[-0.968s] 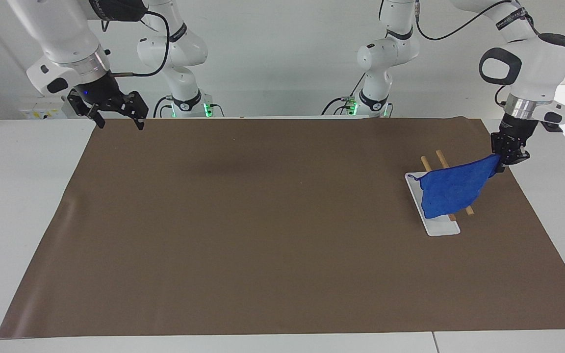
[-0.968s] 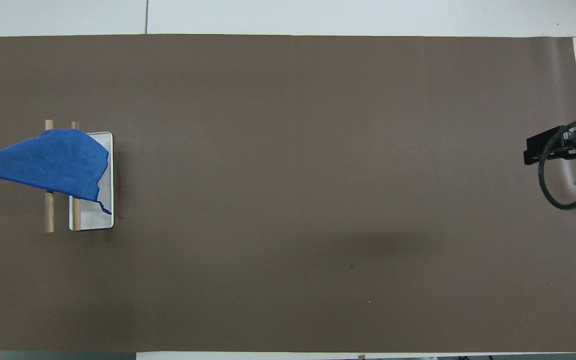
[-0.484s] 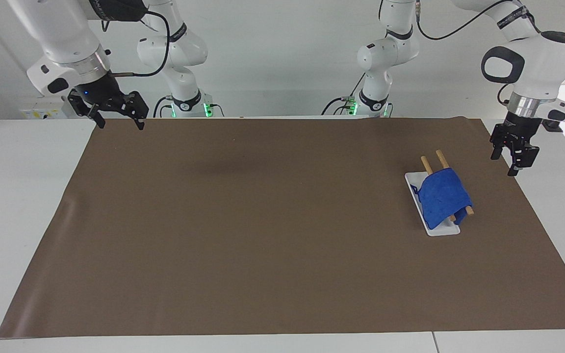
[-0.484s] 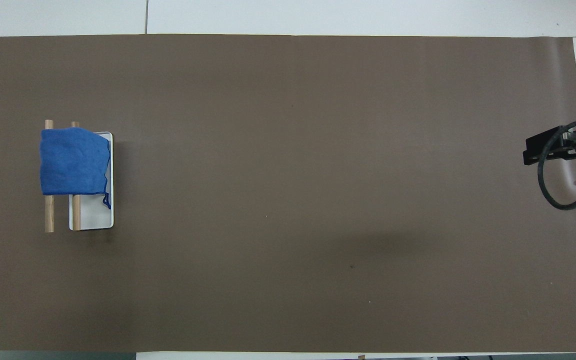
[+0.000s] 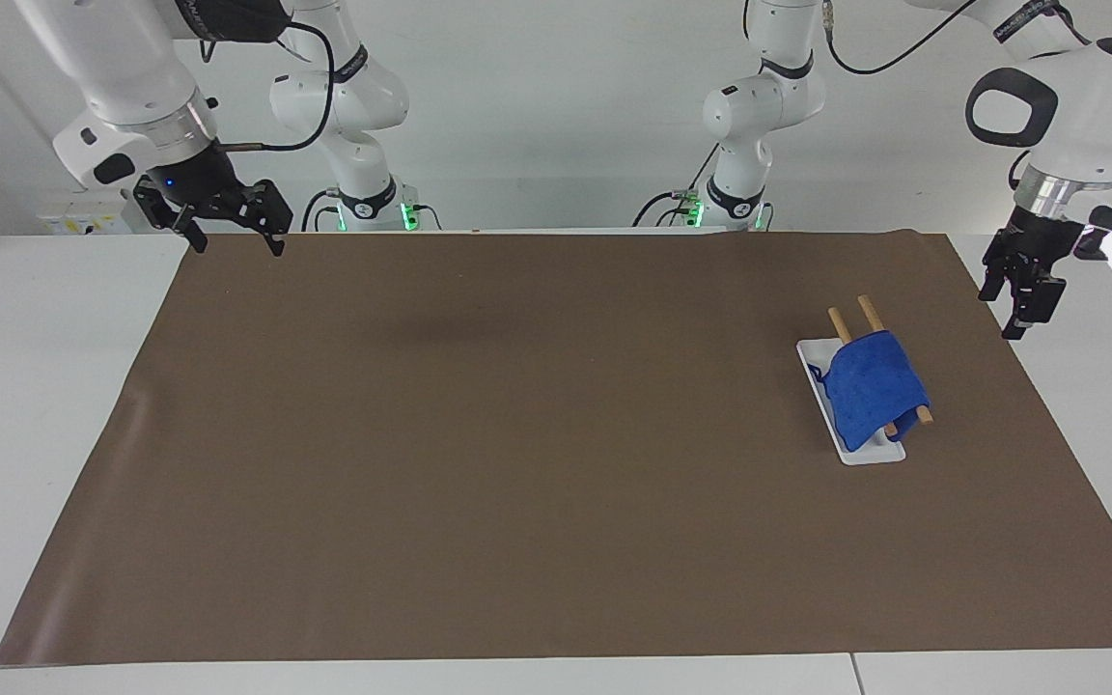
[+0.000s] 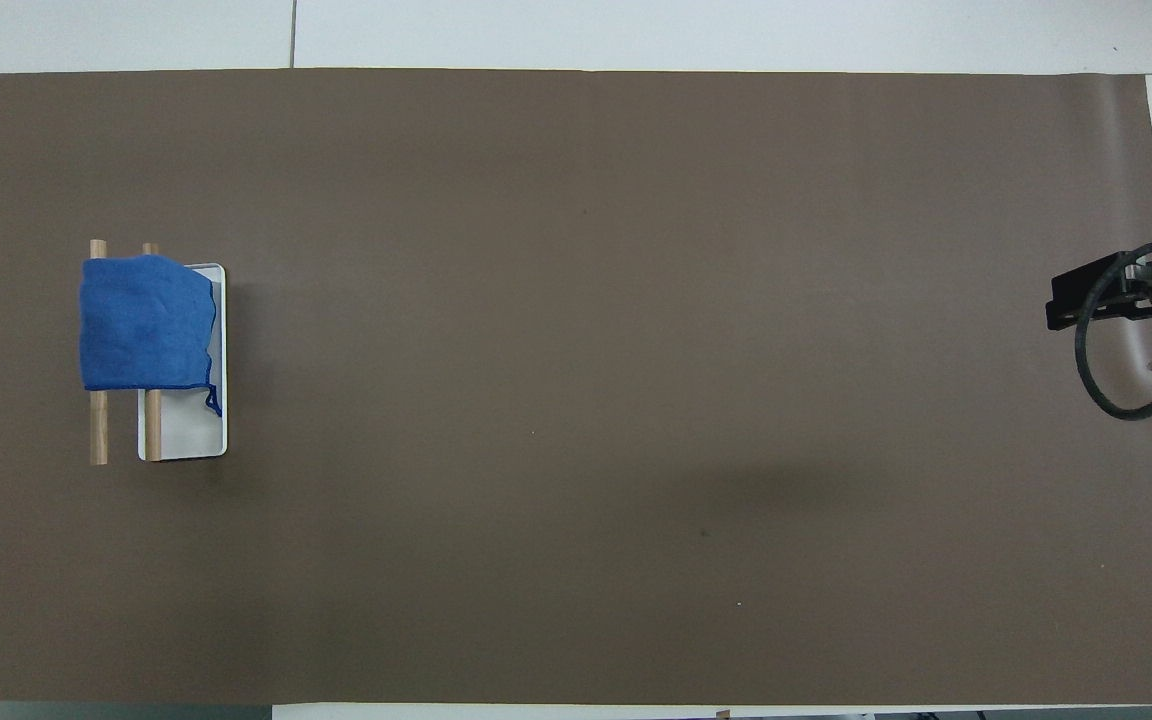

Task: Right arm passes towel to left arm to hang
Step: 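Release the towel and raise the left gripper off the rack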

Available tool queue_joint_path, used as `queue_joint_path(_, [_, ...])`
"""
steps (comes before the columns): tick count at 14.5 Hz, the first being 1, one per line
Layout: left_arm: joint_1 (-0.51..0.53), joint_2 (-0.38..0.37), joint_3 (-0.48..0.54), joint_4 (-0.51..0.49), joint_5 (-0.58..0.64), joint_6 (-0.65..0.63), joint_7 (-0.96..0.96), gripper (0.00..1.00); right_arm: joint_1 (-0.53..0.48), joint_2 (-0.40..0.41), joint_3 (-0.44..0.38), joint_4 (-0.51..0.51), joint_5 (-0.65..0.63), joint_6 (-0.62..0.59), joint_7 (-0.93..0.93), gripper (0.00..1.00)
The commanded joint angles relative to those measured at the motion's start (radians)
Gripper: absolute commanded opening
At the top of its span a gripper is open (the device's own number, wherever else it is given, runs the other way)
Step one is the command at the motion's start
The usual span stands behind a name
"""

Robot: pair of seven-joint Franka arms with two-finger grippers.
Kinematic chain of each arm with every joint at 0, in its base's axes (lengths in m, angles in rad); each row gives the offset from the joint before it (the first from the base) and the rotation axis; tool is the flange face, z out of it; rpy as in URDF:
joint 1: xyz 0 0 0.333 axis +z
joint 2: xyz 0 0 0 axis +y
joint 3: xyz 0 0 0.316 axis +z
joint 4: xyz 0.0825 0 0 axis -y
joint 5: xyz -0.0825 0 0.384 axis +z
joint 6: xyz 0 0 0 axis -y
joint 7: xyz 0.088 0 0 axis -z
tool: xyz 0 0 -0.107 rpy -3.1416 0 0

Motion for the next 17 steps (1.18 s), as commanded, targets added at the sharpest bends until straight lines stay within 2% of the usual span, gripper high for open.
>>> queue_joint_path(1, [-0.067,0.036,0.002,0.058,0.020,-0.036,0.233,1.00,-0.001,-0.018,-0.002,-0.019,-0.001,-0.003,-0.024,1.00])
queue_joint_path(3, [-0.113,0.057,0.002,0.112,0.020,-0.094,0.407,1.00,0.000,-0.018,-0.002,-0.019,-0.001,-0.003,-0.024,1.00])
queue_joint_path(6, [-0.198,0.084,0.003,0.173,0.020,-0.145,0.570,1.00,0.000,-0.018,-0.002,-0.019,-0.001,-0.003,-0.024,1.00])
queue_joint_path(8, [-0.219,0.093,0.000,0.193,0.024,-0.176,0.650,1.00,0.000,-0.018,-0.002,-0.019,-0.001,-0.003,-0.024,1.00])
queue_joint_path(10, [-0.261,0.125,0.002,0.282,0.024,-0.283,0.696,1.00,0.000,-0.018,0.000,-0.019,0.000,-0.003,-0.024,1.00])
queue_joint_path(13, [-0.262,0.165,0.002,0.429,0.037,-0.447,0.752,1.00,0.000,-0.018,0.000,-0.019,0.000,-0.003,-0.024,1.00])
queue_joint_path(17, [-0.250,0.157,0.009,0.503,0.075,-0.602,0.864,1.00,-0.001,-0.018,0.000,-0.019,0.000,-0.003,-0.024,1.00])
